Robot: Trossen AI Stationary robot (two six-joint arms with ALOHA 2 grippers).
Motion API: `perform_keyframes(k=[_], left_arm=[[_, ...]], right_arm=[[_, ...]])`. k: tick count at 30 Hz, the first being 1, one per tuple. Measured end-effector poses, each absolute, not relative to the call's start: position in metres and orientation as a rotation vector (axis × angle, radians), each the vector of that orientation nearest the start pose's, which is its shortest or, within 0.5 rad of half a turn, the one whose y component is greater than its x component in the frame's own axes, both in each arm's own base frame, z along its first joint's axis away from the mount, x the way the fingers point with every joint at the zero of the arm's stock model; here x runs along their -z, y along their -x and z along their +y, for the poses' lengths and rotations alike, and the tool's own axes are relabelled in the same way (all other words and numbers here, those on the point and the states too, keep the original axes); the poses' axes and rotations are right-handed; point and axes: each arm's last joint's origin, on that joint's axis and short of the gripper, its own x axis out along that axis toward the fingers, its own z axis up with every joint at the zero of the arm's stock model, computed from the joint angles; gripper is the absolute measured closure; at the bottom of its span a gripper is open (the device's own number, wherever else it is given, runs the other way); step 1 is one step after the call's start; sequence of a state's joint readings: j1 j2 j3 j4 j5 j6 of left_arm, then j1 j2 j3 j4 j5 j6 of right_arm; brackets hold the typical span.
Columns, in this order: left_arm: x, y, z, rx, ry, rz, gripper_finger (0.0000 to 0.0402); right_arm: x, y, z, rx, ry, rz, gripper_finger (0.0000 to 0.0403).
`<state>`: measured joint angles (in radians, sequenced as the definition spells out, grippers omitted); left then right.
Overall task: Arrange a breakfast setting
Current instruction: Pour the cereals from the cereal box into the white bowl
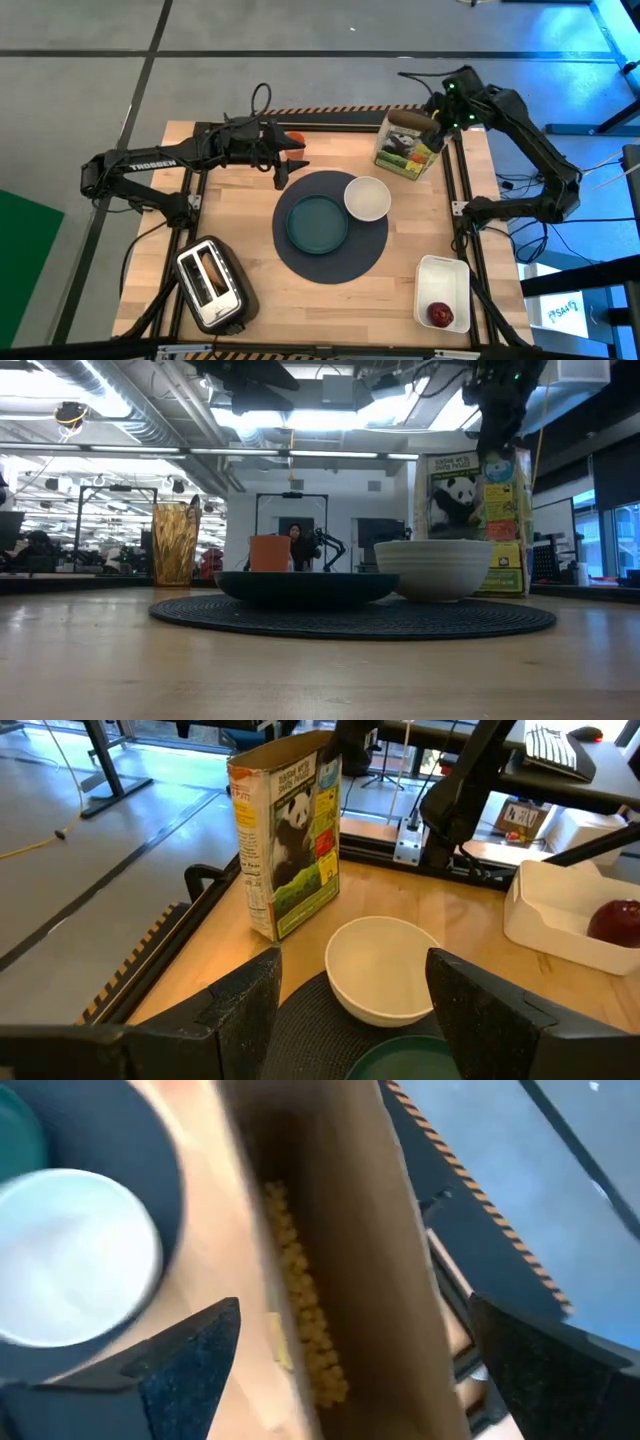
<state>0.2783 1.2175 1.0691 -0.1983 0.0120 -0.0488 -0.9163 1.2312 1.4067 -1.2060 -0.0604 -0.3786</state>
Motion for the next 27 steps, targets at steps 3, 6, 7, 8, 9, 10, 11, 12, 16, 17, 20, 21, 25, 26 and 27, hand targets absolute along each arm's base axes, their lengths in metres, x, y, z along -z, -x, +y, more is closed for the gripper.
perform_keyframes(k=[3,6,7,8,9,10,11,12,16,17,20,21,25,26,27], left_arm=[[-0.341,-0.261,0.073,-0.268,0.099,0.341,0.0159],[-0.341,-0.261,0.07,-0.259,0.096,0.341,0.0159],[-0.341,-0.262,0.069,-0.256,0.096,0.342,0.0159],[-0.341,-0.262,0.069,-0.254,0.095,0.342,0.0159],[-0.341,-0.262,0.068,-0.252,0.094,0.342,0.0159],[-0.341,-0.262,0.067,-0.252,0.094,0.342,0.0159],[-0.341,-0.262,0.066,-0.251,0.093,0.342,0.0159],[-0.341,-0.262,0.066,-0.251,0.092,0.342,0.0159],[-0.341,-0.262,0.067,-0.284,0.105,0.34,0.0159],[-0.341,-0.262,0.067,-0.3,0.104,0.339,0.0159],[-0.341,-0.261,0.07,-0.387,0.088,0.338,0.0159],[-0.341,-0.261,0.07,-0.404,0.075,0.34,0.0159],[-0.342,-0.262,0.069,-0.402,0.01,0.338,0.015],[-0.343,-0.262,0.069,-0.396,-0.005,0.334,0.0145],[-0.344,-0.262,0.069,-0.387,-0.022,0.33,0.0138]], right_arm=[[-0.363,-0.135,-0.176,0.623,-0.139,1.119,0.0024],[-0.354,-0.138,-0.182,0.629,-0.149,1.173,0.0024],[-0.35,-0.139,-0.184,0.621,-0.158,1.189,0.0024],[-0.345,-0.141,-0.186,0.608,-0.17,1.2,0.0026],[-0.341,-0.142,-0.186,0.587,-0.187,1.204,0.0031],[-0.338,-0.143,-0.186,0.563,-0.212,1.201,0.004],[-0.334,-0.145,-0.186,0.546,-0.244,1.196,0.0055],[-0.33,-0.146,-0.187,0.528,-0.272,1.195,0.0075],[-0.312,-0.149,-0.189,0.494,-0.336,1.223,0.0203],[-0.309,-0.149,-0.189,0.489,-0.344,1.228,0.0245],[-0.305,-0.149,-0.189,0.476,-0.363,1.238,0.0369],[-0.306,-0.148,-0.188,0.468,-0.366,1.231,0.0382],[-0.326,-0.143,-0.181,0.485,-0.346,1.213,0.0398],[-0.336,-0.142,-0.177,0.482,-0.334,1.186,0.0399],[-0.349,-0.14,-0.172,0.478,-0.318,1.144,0.04]])
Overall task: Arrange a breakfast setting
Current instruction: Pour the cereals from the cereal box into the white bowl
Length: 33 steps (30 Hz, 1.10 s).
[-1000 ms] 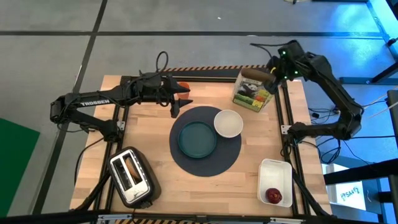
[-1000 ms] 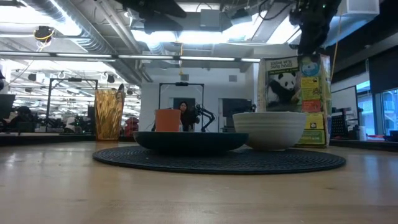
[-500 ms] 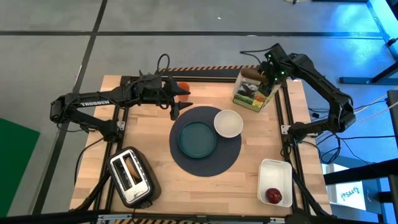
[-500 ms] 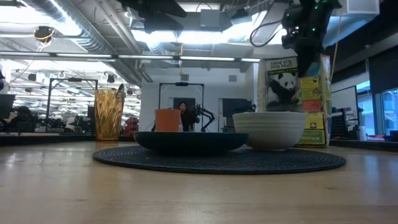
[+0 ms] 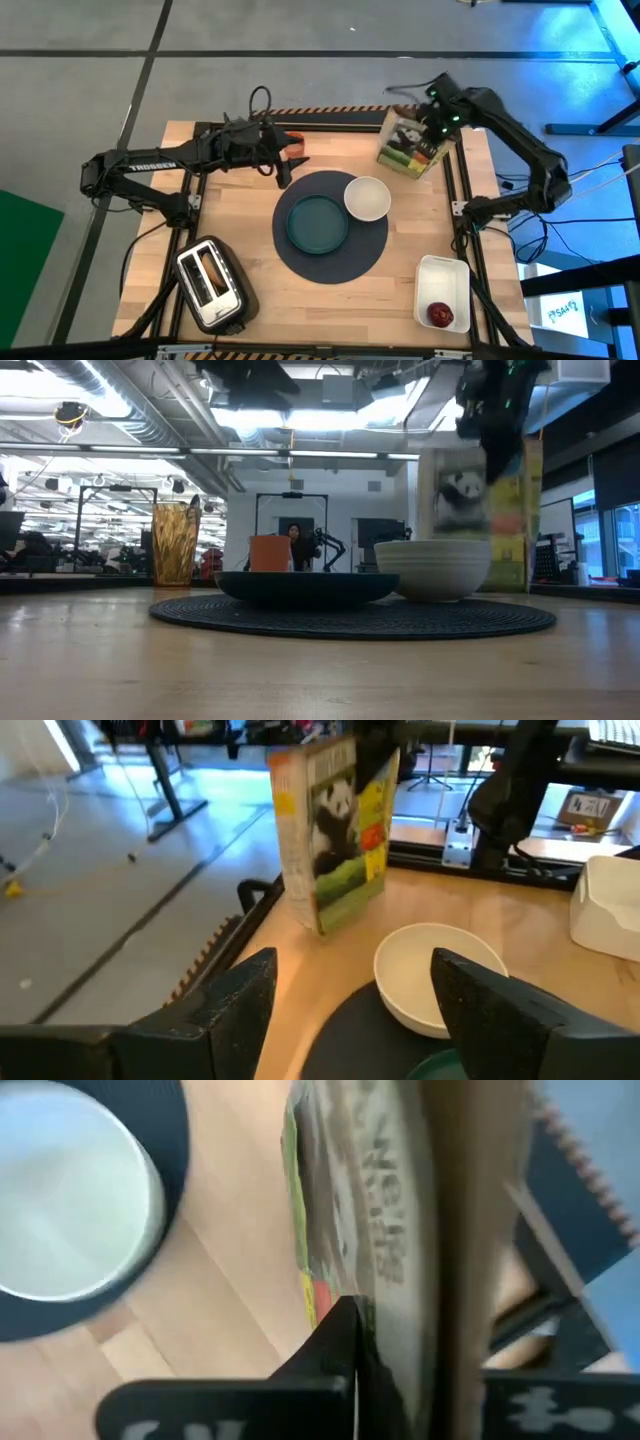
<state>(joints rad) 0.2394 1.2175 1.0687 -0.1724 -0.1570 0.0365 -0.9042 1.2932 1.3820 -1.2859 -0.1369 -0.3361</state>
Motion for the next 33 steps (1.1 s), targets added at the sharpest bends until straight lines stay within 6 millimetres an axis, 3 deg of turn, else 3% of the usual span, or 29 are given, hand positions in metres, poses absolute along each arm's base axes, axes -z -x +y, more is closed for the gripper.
perform_keyframes(k=[4,9,13,20,27,30,33], left_arm=[[-0.346,-0.265,0.071,-0.378,-0.069,0.297,0.0099],[-0.343,-0.28,0.083,-0.378,-0.017,0.215,0.0034],[-0.344,-0.296,0.089,-0.323,0.015,0.172,0.0006],[-0.361,-0.324,0.094,-0.24,0.013,0.139,0.0007],[-0.37,-0.339,0.094,-0.077,0.017,0.122,0.0013],[-0.366,-0.339,0.09,-0.022,-0.006,0.154,0.0048],[-0.361,-0.339,0.087,-0.003,-0.057,0.209,0.0111]], right_arm=[[-0.392,-0.134,-0.154,0.422,-0.27,0.98,0.0402],[-0.437,-0.127,-0.127,0.232,-0.259,0.738,0.0403],[-0.458,-0.131,-0.109,0.149,-0.211,0.666,0.0403],[-0.479,-0.15,-0.081,0.011,-0.101,0.547,0.0403],[-0.482,-0.161,-0.063,-0.022,-0.053,0.541,0.0403],[-0.484,-0.165,-0.058,-0.032,-0.045,0.524,0.0403],[-0.485,-0.165,-0.055,-0.013,-0.042,0.523,0.0403]])
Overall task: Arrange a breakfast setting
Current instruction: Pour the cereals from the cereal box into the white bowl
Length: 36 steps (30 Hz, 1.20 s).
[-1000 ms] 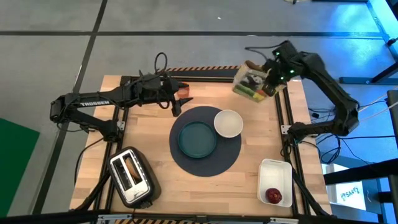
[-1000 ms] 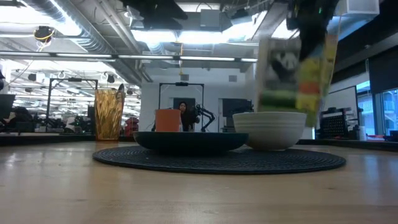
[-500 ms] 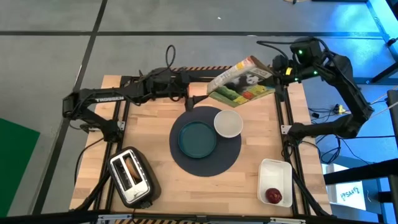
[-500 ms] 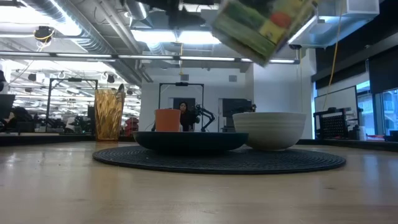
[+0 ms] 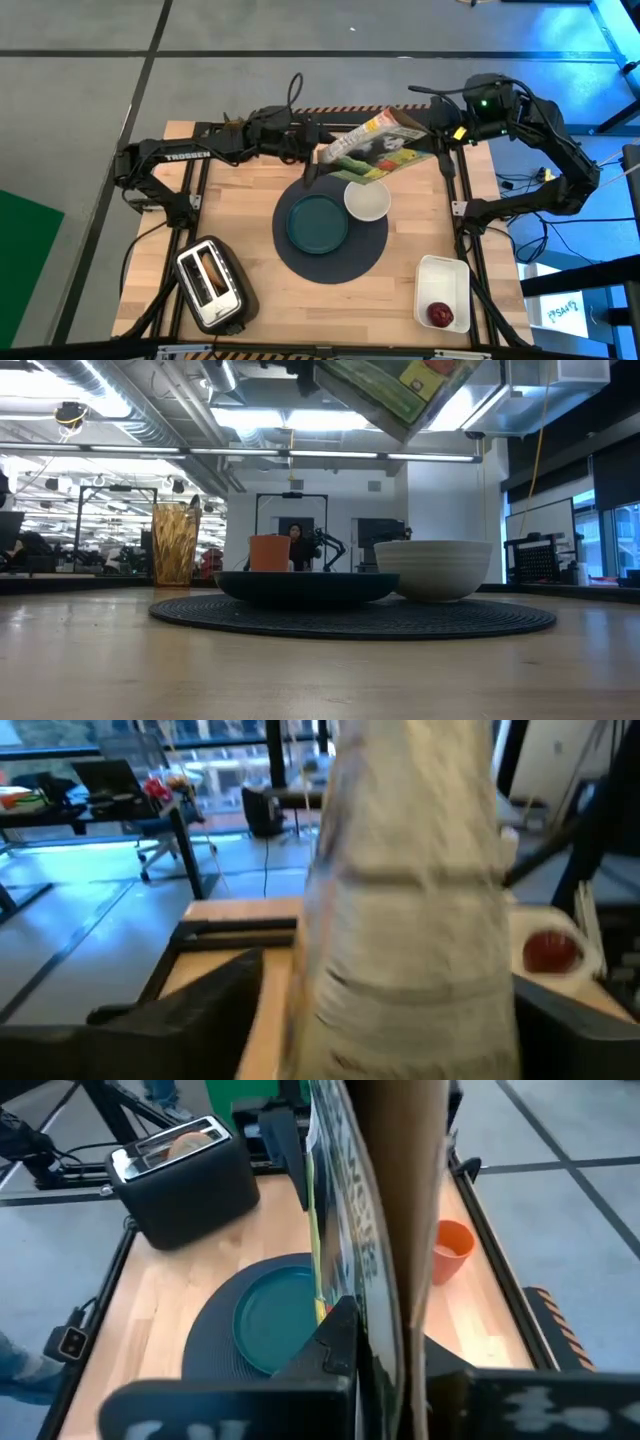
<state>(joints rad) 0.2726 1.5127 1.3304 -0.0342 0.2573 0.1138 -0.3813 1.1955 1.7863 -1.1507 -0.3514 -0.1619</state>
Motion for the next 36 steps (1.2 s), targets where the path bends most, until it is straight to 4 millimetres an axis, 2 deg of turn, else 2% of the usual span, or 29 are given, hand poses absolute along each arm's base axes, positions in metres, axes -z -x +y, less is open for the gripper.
perform_keyframes(k=[4,6,11,16,20,24,28,36], left_arm=[[-0.357,-0.337,0.086,0.005,-0.094,0.259,0.0203],[-0.356,-0.337,0.088,0.004,-0.092,0.264,0.0236],[-0.359,-0.331,0.089,-0.002,-0.085,0.277,0.0238],[-0.361,-0.305,0.091,-0.022,-0.051,0.419,0.0238],[-0.355,-0.274,0.09,-0.029,-0.063,0.641,0.0239],[-0.349,-0.254,0.085,-0.071,-0.133,0.828,0.024],[-0.342,-0.252,0.076,-0.072,-0.272,0.947,0.024],[-0.343,-0.261,0.056,-0.088,-0.569,0.975,0.0241]], right_arm=[[-0.485,-0.166,-0.054,-0.006,-0.034,0.524,0.0403],[-0.485,-0.166,-0.054,-0.006,-0.034,0.523,0.0403],[-0.486,-0.169,-0.055,-0.004,-0.059,0.511,0.0389],[-0.495,-0.163,-0.054,0.046,-0.028,0.431,0.0315],[-0.509,-0.143,-0.054,0.304,-0.022,0.33,0.0241],[-0.511,-0.129,-0.056,0.547,-0.027,0.323,0.0189],[-0.508,-0.129,-0.057,0.561,-0.034,0.349,0.0168],[-0.493,-0.144,-0.062,0.565,-0.089,0.488,0.017]])
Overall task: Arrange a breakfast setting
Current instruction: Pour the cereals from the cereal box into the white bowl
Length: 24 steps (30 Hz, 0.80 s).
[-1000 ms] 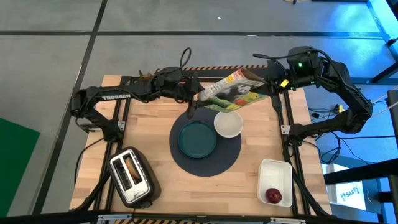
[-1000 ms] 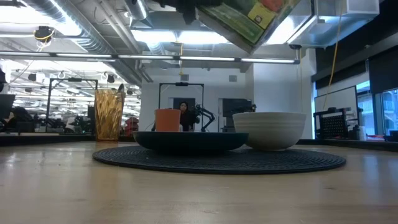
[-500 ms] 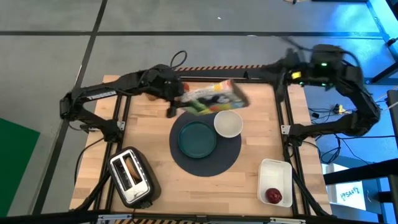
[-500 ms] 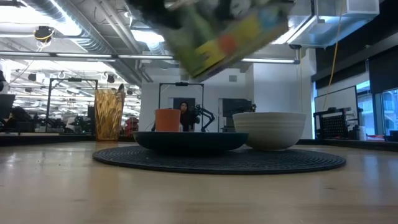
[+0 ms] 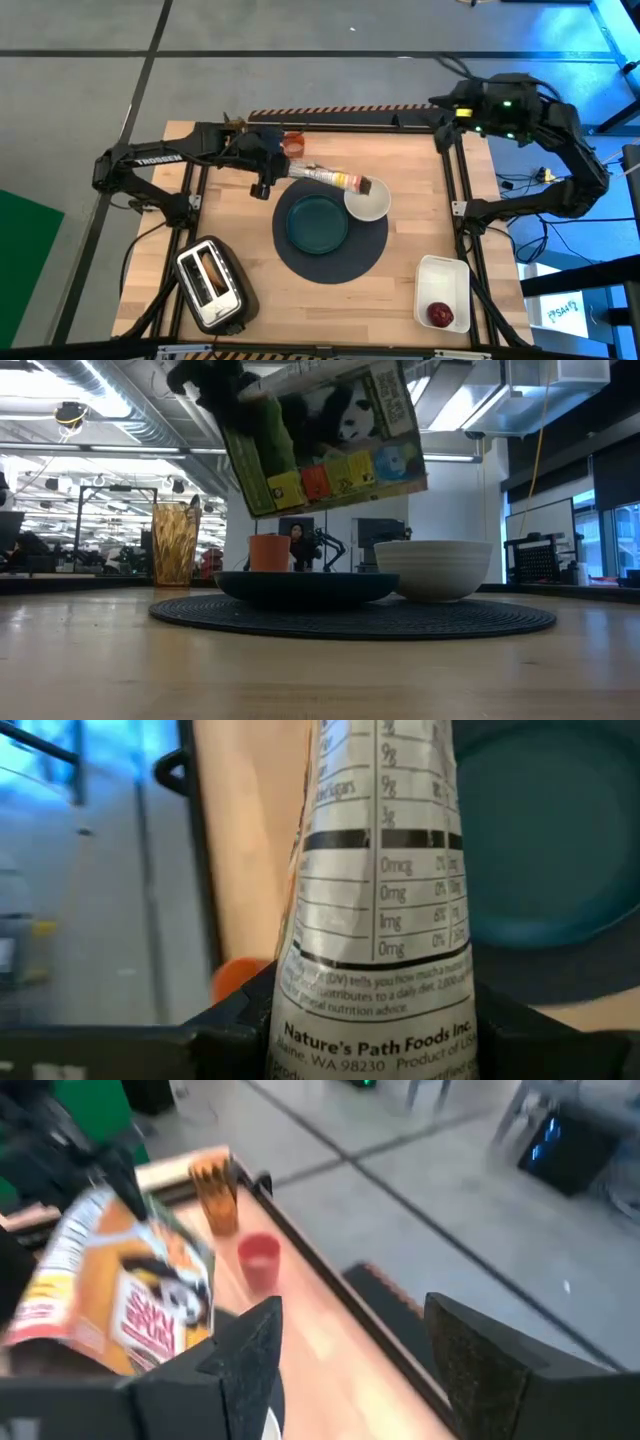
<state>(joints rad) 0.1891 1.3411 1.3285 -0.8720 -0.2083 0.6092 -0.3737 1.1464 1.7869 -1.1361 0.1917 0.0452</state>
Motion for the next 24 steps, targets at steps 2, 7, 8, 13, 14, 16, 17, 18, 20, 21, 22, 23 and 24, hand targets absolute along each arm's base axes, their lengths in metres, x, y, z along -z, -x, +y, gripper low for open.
perform_keyframes(k=[2,7,8,13,14,16,17,18,20,21,22,23,24], left_arm=[[-0.343,-0.26,0.053,-0.108,-0.67,1.008,0.0241],[-0.344,-0.265,0.05,-0.094,-0.844,1.019,0.0241],[-0.345,-0.267,0.051,-0.091,-0.863,1.008,0.0241],[-0.348,-0.271,0.052,-0.077,-1.012,0.994,0.0241],[-0.348,-0.273,0.053,-0.083,-1.043,0.992,0.0241],[-0.348,-0.275,0.054,-0.077,-1.101,1.004,0.0241],[-0.347,-0.277,0.054,-0.073,-1.128,1.004,0.0241],[-0.348,-0.278,0.055,-0.075,-1.154,0.994,0.0241],[-0.348,-0.281,0.055,-0.057,-1.199,0.992,0.0242],[-0.345,-0.283,0.055,-0.035,-1.224,1.006,0.0242],[-0.343,-0.285,0.056,-0.021,-1.247,1.011,0.0242],[-0.341,-0.288,0.057,-0.013,-1.259,1.015,0.0242],[-0.338,-0.29,0.058,0.004,-1.271,1.027,0.0242]], right_arm=[[-0.49,-0.148,-0.064,0.565,-0.097,0.512,0.017],[-0.488,-0.154,-0.066,0.567,-0.107,0.522,0.0171],[-0.487,-0.155,-0.066,0.569,-0.117,0.522,0.0171],[-0.486,-0.158,-0.067,0.561,-0.157,0.521,0.0171],[-0.486,-0.157,-0.067,0.562,-0.159,0.519,0.0171],[-0.486,-0.157,-0.067,0.563,-0.171,0.516,0.0171],[-0.486,-0.157,-0.067,0.558,-0.18,0.514,0.0171],[-0.486,-0.158,-0.067,0.557,-0.185,0.513,0.0171],[-0.486,-0.158,-0.067,0.558,-0.197,0.511,0.0171],[-0.486,-0.158,-0.067,0.559,-0.203,0.508,0.0171],[-0.486,-0.158,-0.067,0.56,-0.207,0.507,0.0171],[-0.486,-0.158,-0.067,0.559,-0.209,0.507,0.0171],[-0.486,-0.158,-0.066,0.557,-0.212,0.506,0.0171]])
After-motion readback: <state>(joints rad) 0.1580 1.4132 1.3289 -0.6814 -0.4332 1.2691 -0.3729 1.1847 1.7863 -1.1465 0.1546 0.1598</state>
